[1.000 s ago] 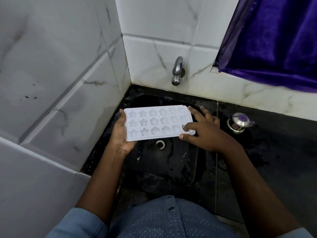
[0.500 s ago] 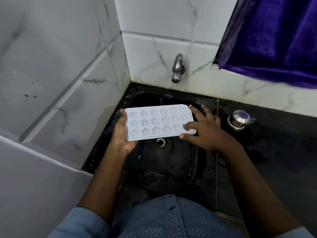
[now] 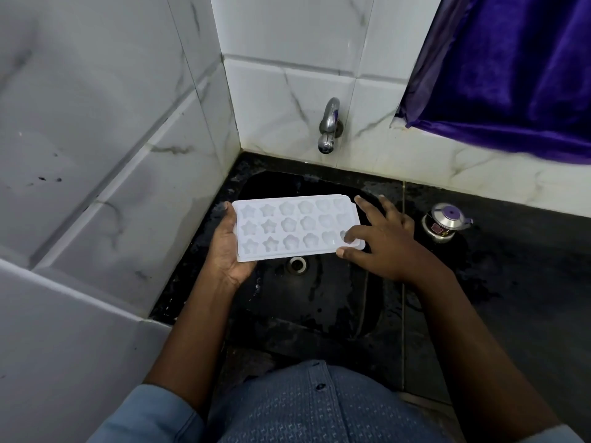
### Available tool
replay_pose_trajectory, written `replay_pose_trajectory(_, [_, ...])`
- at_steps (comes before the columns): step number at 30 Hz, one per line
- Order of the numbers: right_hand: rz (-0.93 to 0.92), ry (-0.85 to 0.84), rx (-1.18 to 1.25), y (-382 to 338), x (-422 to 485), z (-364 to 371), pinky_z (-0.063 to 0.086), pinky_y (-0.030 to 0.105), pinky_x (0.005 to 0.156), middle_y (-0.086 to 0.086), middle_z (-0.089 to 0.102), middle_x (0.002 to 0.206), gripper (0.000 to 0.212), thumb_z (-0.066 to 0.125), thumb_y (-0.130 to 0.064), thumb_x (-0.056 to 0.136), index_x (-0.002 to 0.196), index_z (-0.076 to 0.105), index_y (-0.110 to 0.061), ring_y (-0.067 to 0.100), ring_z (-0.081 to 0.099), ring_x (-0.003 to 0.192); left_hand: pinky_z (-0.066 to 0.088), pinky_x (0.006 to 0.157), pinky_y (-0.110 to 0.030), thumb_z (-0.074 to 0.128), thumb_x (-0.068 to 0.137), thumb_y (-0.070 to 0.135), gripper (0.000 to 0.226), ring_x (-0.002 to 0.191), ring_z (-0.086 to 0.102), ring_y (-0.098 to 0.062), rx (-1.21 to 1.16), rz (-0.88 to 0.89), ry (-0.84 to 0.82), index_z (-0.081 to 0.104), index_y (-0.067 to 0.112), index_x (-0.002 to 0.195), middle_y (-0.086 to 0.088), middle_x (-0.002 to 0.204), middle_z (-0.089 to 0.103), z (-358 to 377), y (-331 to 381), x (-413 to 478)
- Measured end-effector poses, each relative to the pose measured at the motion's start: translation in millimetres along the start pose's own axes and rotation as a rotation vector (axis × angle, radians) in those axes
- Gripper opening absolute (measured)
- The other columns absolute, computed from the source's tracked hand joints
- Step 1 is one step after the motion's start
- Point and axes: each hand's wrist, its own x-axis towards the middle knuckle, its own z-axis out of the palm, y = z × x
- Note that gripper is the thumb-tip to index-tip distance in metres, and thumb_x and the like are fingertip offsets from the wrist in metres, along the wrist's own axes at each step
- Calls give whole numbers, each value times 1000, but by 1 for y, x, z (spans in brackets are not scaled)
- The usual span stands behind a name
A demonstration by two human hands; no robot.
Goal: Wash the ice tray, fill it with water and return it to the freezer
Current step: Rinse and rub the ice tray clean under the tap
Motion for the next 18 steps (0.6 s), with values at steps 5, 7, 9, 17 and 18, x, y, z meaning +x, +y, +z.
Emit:
replay_pose_trajectory(5, [-86,155,53,-16,0,1,-1,52,120,-8,4,175,39,52,-69,94,115,63,-38,24,-13,159,62,91,-54,26,106,68,81,129,65,-37,-12,-11,-39,51,6,152,-20,143,65,-1,-2,4])
replay_pose_trajectory(7, [-120,104,31,-22,1,6,-1,54,121,-6,0,175,42,50,-72,93,116,65,-40,25,-16,159,62,91,-53,25,107,67,80,128,66,-37,-15,-13,-49,52,6,151,-20,143,65,0,-2,4])
replay_pose_trajectory(9, [-101,46,-1,-25,3,11,-2,56,121,-3,-4,176,44,49,-73,95,121,65,-41,27,-19,158,63,90,-52,24,107,67,79,125,68,-36,-6,-9,-54,54,6,149,-19,141,66,0,-1,4])
replay_pose_trajectory(17, [-93,22,4,-28,3,14,-1,59,121,-4,-6,175,58,37,-81,87,123,63,-44,27,-20,158,61,93,-53,25,105,70,82,131,64,-38,7,-8,-53,53,7,151,-20,144,64,-8,-1,4])
replay_pose_trajectory(18, [-88,13,1,-27,4,14,-2,58,121,-4,-6,175,54,41,-79,90,125,64,-45,27,-20,158,61,93,-53,25,105,70,82,130,64,-38,13,-5,-51,53,7,151,-20,144,64,-8,-2,4])
